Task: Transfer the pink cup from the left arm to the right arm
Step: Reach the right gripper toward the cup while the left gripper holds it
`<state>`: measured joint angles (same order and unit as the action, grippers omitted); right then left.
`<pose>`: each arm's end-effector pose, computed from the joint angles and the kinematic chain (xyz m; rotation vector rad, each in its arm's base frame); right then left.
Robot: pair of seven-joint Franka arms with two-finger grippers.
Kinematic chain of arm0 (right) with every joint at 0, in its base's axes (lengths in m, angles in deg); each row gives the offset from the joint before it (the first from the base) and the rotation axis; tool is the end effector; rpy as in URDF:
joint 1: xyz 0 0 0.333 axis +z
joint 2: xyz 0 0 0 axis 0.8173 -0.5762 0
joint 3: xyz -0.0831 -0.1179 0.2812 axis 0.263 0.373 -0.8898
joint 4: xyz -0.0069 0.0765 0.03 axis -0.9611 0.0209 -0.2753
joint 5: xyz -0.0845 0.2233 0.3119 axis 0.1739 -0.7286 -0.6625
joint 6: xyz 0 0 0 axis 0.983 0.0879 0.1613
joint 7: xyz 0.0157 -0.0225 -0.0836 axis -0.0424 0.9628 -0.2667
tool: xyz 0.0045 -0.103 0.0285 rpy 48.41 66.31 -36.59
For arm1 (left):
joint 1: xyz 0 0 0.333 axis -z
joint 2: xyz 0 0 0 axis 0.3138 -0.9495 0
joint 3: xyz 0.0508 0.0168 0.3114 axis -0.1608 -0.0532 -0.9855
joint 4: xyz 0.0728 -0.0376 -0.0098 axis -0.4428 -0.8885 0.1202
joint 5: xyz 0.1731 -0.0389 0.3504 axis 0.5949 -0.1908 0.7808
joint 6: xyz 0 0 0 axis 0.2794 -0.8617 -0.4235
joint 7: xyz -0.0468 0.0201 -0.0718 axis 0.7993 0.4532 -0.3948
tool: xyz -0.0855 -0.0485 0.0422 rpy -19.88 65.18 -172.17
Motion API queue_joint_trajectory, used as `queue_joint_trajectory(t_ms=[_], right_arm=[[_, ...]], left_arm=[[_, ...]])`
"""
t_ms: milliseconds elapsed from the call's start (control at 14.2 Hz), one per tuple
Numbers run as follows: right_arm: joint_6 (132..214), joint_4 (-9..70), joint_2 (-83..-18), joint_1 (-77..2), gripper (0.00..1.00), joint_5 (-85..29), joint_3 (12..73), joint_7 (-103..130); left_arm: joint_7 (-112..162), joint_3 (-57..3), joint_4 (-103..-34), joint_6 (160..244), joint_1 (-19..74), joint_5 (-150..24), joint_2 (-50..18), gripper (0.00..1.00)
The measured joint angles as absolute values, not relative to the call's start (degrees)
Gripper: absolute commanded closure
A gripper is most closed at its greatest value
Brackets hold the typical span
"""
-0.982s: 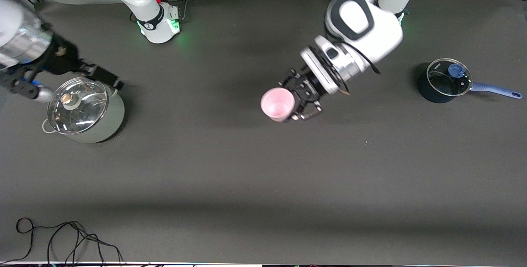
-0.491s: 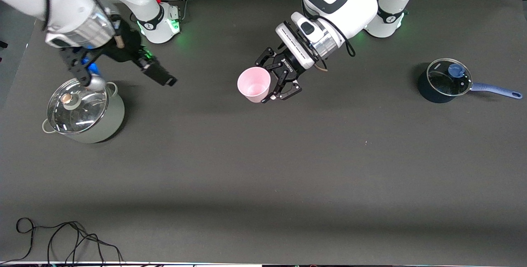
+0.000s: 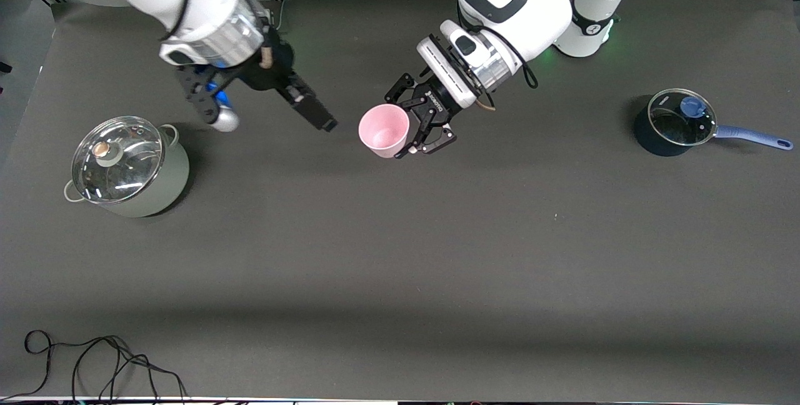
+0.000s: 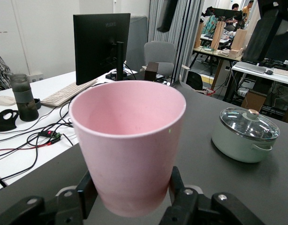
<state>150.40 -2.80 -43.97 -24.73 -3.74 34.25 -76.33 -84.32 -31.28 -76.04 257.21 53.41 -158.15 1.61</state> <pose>0.5325 0.3651 0.6550 -2.5807 1.2471 0.1668 0.4554 -0.4086 0.4770 1.9922 -0.9533 1.2392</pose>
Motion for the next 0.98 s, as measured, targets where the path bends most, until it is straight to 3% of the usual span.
queue_joint_trajectory(t_ms=[632, 982], right_arm=[[153.54, -6.32, -48.91, -20.47, 0.07, -3.43, 34.41, -76.53], [150.44, -6.53, -50.38, -20.47, 0.09, -2.84, 34.49, -76.53]], left_arm=[[-84.25, -31.12, -74.67, 258.28, 53.69, -158.16, 0.15, 0.71], [-84.16, -31.12, -74.66, 258.30, 53.72, -158.17, 0.14, 0.71]])
